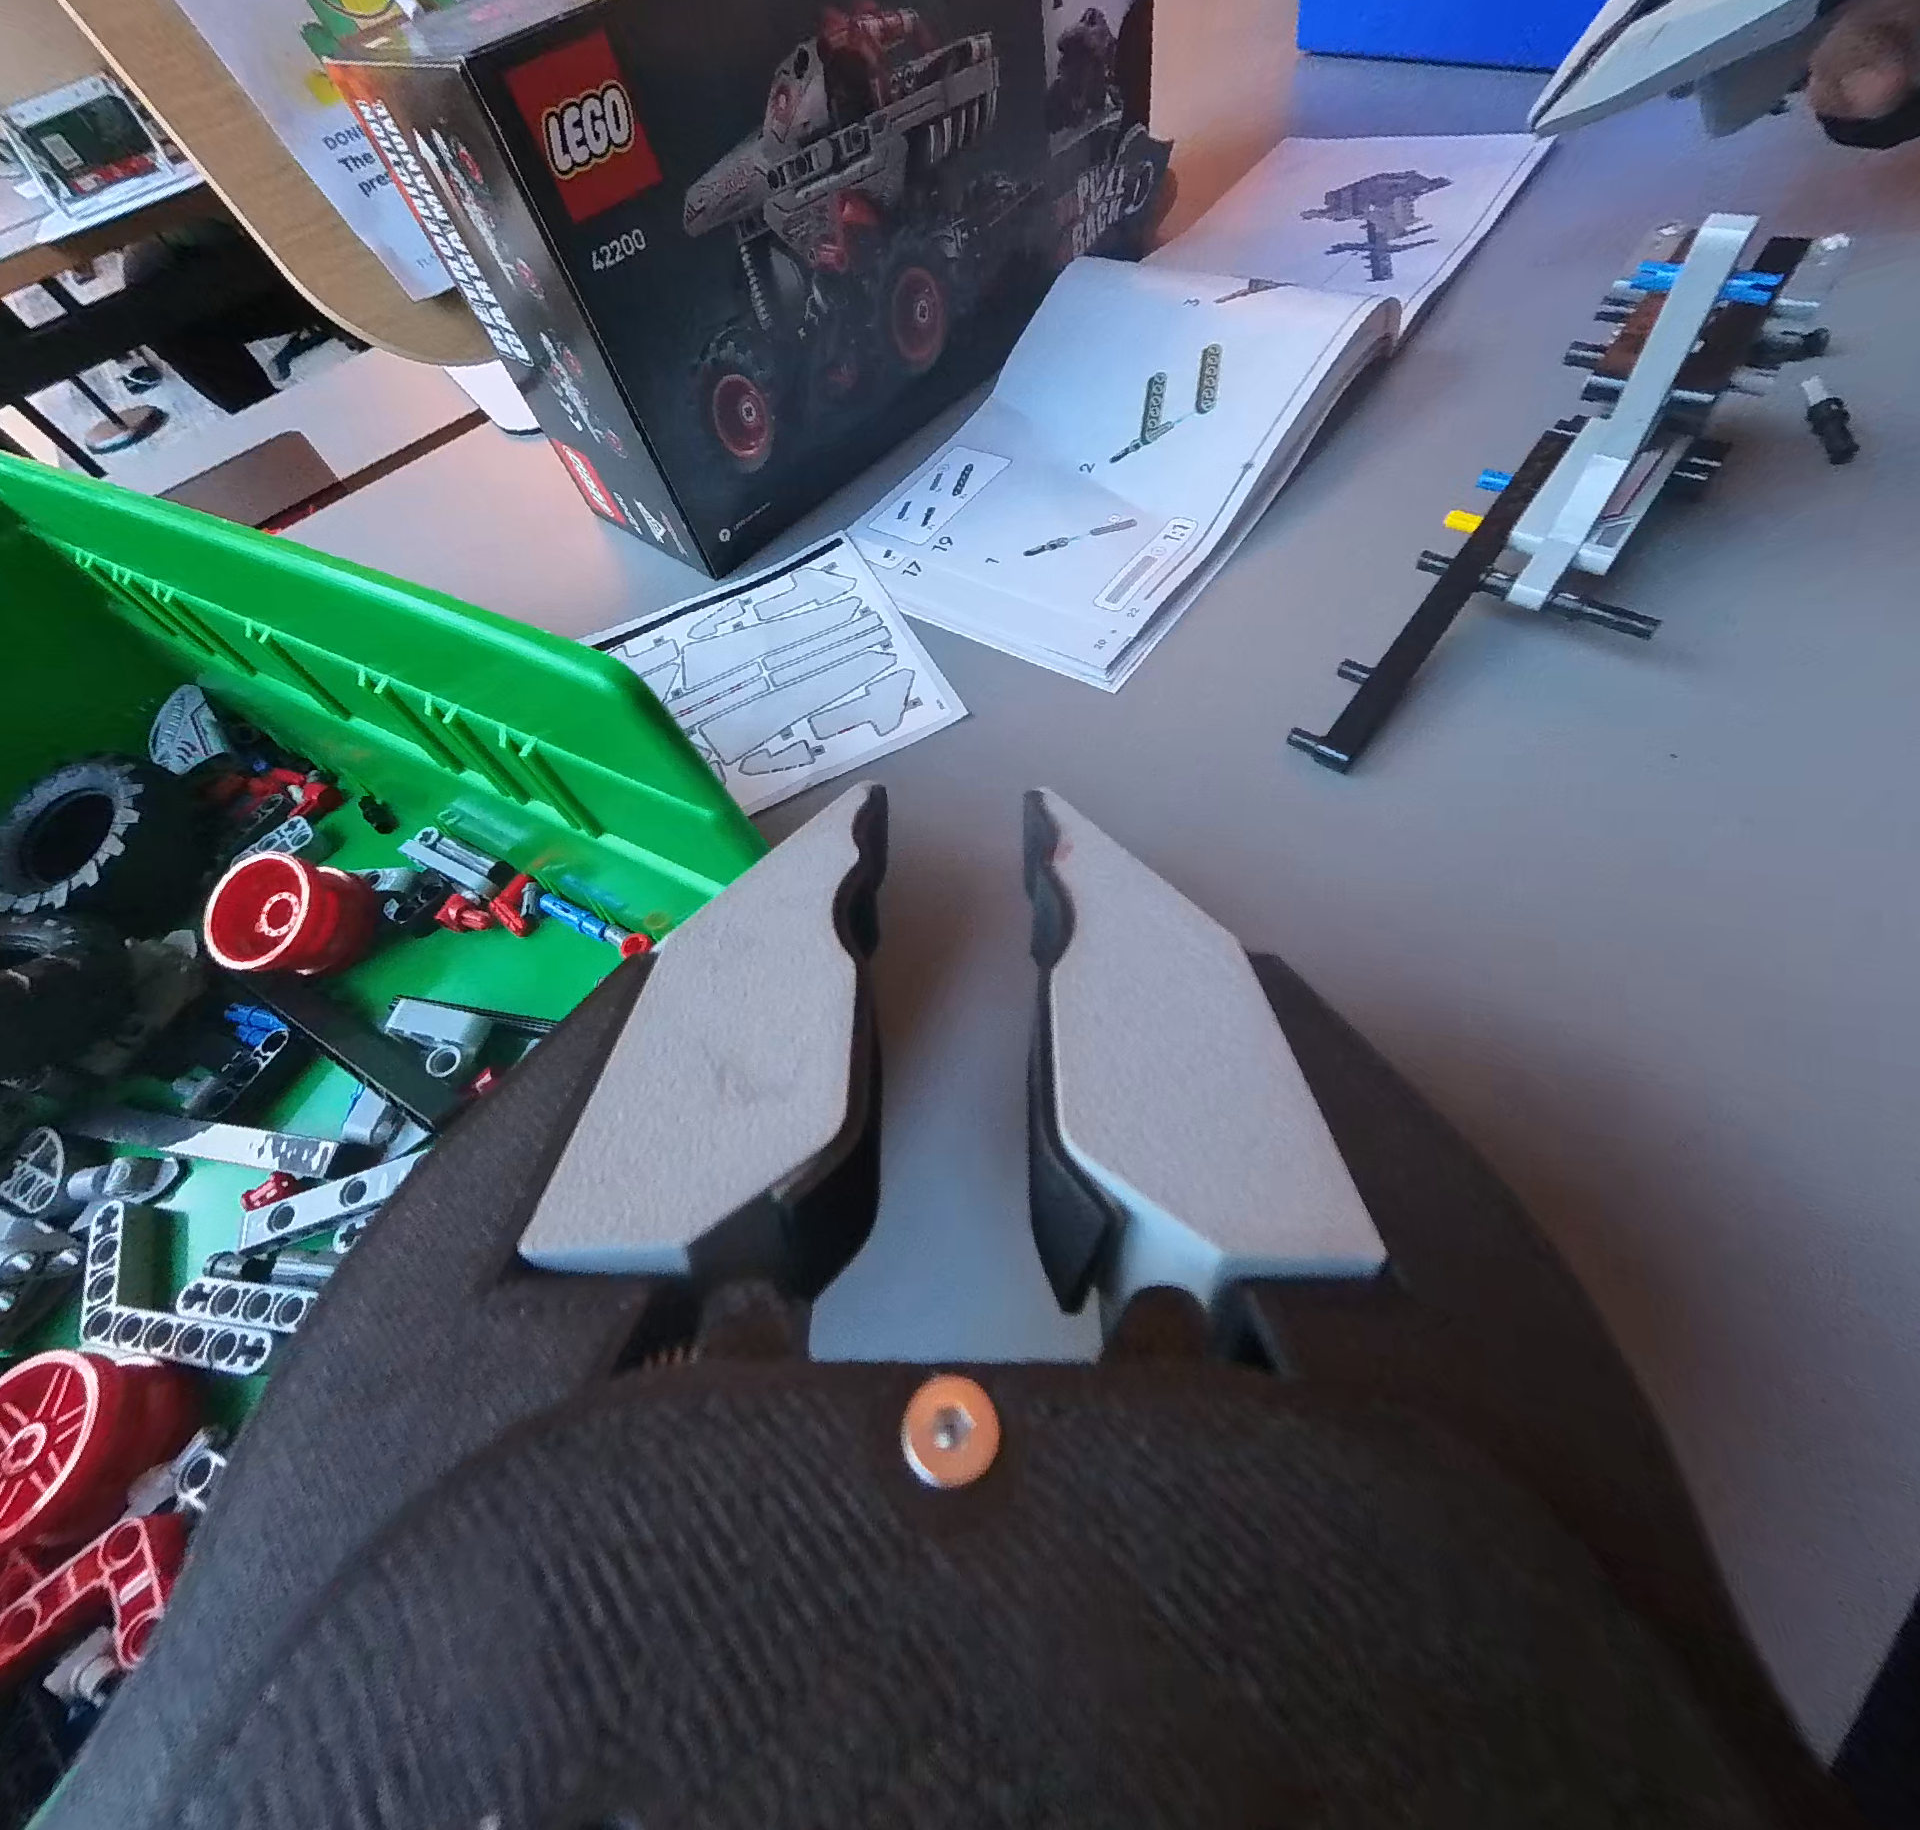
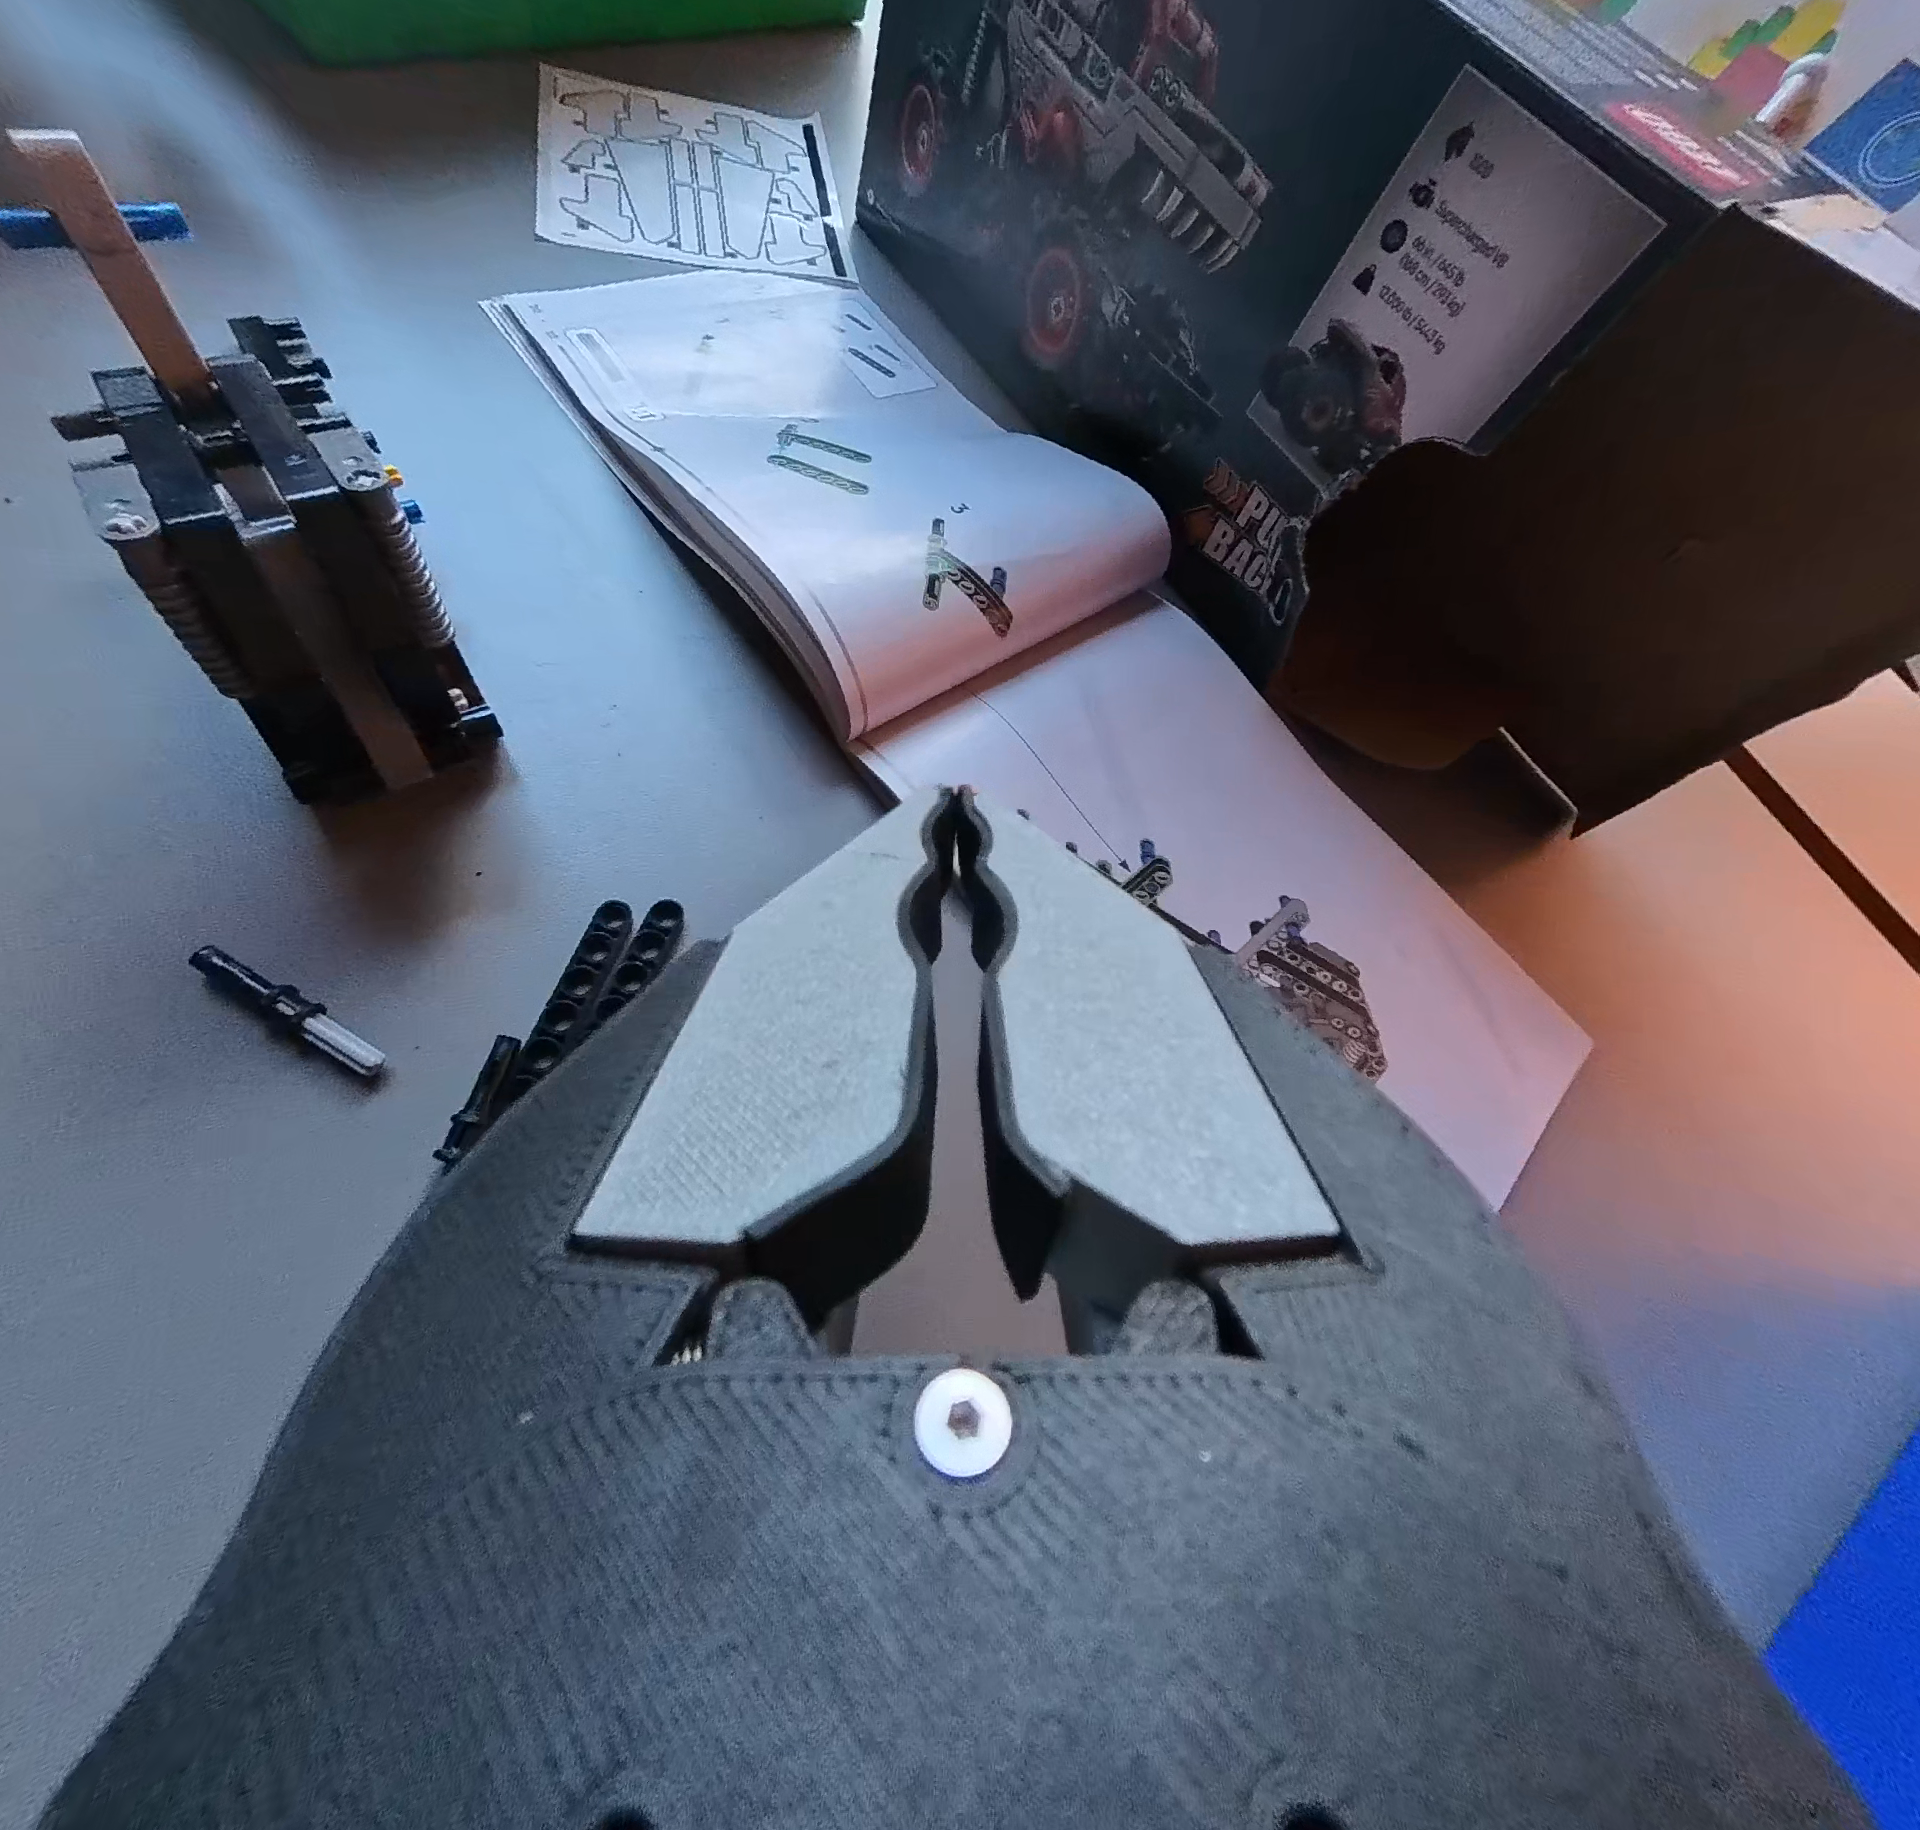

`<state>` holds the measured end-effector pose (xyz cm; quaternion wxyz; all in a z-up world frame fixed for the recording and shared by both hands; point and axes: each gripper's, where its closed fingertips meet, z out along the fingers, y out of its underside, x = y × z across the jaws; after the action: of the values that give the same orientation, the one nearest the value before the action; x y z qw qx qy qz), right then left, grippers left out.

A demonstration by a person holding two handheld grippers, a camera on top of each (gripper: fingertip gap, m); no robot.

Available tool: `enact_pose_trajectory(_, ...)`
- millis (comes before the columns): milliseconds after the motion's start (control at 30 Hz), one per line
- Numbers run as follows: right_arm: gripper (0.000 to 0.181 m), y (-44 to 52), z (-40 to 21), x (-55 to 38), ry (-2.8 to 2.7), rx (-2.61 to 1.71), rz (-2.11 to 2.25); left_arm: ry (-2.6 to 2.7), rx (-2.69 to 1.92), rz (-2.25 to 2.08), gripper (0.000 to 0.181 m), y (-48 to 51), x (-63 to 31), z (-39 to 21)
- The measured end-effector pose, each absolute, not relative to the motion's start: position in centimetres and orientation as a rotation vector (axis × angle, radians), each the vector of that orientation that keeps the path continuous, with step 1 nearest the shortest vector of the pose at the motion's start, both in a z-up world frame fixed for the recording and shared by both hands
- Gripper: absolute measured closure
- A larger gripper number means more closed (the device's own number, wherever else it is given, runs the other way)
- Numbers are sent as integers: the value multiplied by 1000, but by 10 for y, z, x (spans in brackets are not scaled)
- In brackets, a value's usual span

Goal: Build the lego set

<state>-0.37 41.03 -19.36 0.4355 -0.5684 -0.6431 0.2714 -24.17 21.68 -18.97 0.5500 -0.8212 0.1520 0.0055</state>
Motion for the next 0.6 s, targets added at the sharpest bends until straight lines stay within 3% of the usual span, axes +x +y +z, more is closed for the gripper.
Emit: enact_pose_trajectory(600, 181, 411, -193, -3, -1601, -1406, 658, 365, -1946, 19, 155, 217, -241, -190)
